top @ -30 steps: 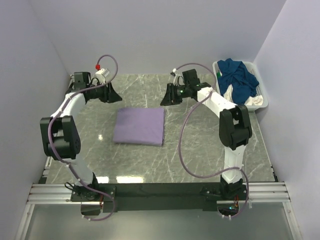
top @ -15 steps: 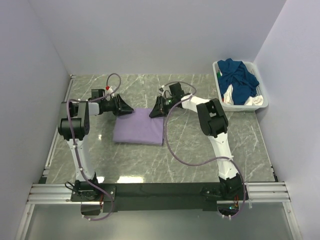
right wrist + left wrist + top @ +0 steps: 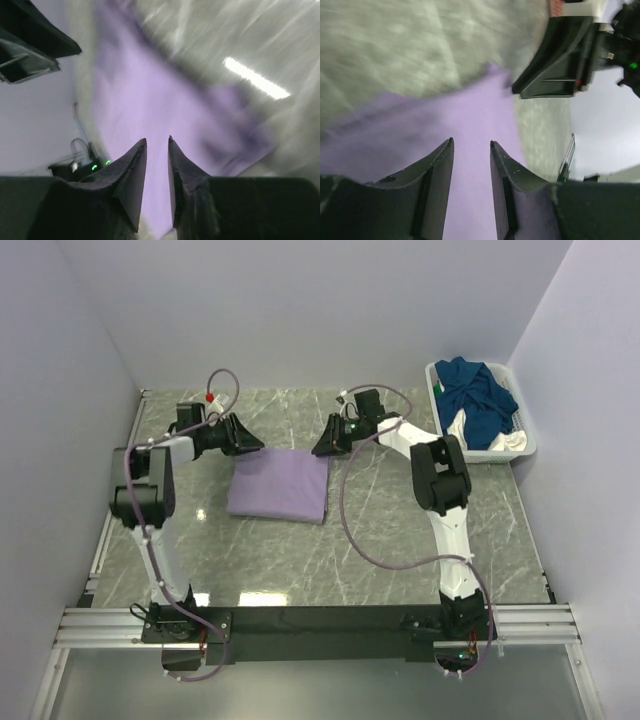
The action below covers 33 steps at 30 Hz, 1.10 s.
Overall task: Fold and stack the t-shirts
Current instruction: Fold the tshirt
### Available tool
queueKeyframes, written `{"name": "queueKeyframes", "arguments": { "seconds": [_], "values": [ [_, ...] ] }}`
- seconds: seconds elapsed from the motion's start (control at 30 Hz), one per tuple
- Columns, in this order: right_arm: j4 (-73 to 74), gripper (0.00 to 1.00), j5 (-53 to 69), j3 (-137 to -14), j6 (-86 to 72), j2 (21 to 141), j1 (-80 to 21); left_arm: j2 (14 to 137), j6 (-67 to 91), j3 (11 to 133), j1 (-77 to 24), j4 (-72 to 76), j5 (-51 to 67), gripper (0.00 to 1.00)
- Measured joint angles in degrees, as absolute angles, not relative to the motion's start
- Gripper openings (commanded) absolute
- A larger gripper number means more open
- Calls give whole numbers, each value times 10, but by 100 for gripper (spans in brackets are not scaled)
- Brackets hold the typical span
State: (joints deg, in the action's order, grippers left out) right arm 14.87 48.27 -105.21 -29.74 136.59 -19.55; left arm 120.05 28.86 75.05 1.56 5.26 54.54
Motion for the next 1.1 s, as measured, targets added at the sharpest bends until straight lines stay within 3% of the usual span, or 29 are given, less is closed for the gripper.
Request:
{"name": "queueKeyframes", "arguments": {
  "seconds": [0.2, 0.47, 0.77, 0.93, 1.1],
  "values": [
    [72, 36, 526, -880, -353, 1219, -241, 1037, 256, 646, -7, 49, 578, 44],
    [-39, 35, 564, -828, -422, 1265, -291, 1163, 292, 574, -34, 53, 602, 42],
    [-8, 31, 570, -873, -405, 1342, -255, 1207, 286, 637, -18, 20, 630, 42],
    [47, 31, 538, -891, -352, 1332, -232, 1169, 214, 630, 6, -24, 616, 41],
    [38, 32, 535, -784, -351, 1231, -251, 1053, 144, 576, 19, -89, 619, 41]
  ]
}}
